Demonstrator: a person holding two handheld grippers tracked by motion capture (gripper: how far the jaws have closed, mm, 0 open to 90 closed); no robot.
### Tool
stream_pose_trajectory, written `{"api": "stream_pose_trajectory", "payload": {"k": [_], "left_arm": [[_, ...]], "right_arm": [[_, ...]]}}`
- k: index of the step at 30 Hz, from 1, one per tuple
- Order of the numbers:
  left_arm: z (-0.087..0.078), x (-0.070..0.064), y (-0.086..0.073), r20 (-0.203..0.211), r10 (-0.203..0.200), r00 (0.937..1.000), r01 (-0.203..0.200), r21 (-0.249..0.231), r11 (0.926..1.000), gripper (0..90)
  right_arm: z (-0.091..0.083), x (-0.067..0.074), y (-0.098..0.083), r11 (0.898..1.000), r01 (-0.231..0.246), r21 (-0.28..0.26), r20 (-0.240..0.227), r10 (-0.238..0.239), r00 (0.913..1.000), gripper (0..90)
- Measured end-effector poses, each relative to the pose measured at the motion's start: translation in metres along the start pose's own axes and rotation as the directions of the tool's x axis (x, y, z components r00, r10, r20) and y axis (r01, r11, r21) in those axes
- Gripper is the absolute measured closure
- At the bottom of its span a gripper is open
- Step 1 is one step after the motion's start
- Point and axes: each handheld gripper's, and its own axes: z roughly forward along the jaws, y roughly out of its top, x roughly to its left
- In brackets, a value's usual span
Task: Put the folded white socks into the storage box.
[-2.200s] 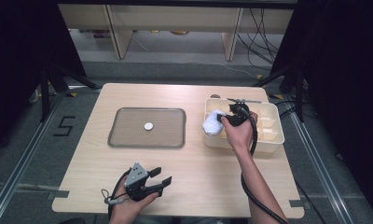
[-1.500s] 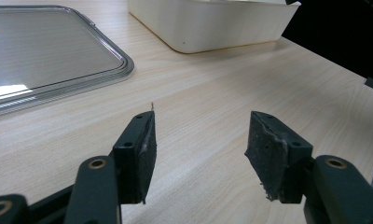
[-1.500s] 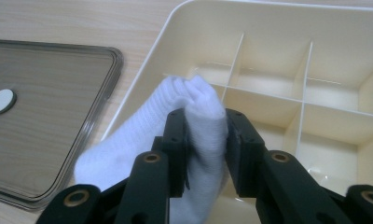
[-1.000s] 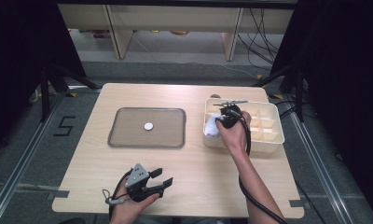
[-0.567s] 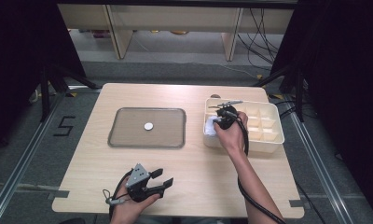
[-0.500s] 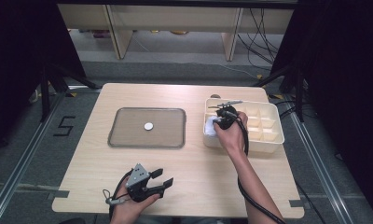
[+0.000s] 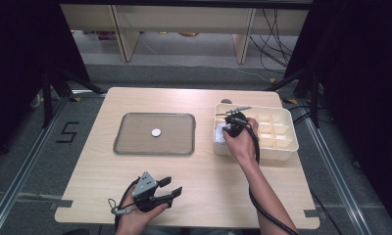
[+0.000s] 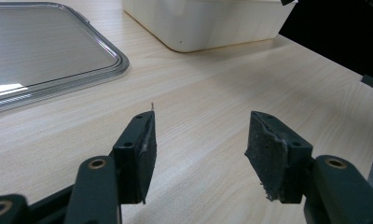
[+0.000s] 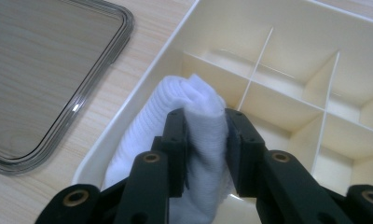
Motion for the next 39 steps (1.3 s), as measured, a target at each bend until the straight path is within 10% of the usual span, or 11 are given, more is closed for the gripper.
{"api": "stream_pose_trajectory", "payload": {"k": [27, 32, 39], "left_arm": [[-0.001, 0.0, 0.0, -0.007, -0.005, 1.0, 0.005, -0.003, 1.0, 41.7], [-0.001, 0.0, 0.001, 0.001, -0.005, 1.0, 0.005, -0.011, 0.9999, 41.9], [-0.001, 0.0, 0.0, 0.003, -0.007, 1.0, 0.007, -0.011, 0.9999, 41.9]], "right_arm": [[-0.02, -0.011, 0.006, 0.984, -0.149, -0.093, -0.083, 0.142, 0.9864, 47.3], [-0.037, -0.011, 0.01, 0.981, -0.143, -0.131, -0.107, 0.13, 0.9858, 76.2], [-0.024, -0.004, 0.005, 0.994, -0.088, 0.066, -0.111, 0.095, 0.9893, 90.0]]}}
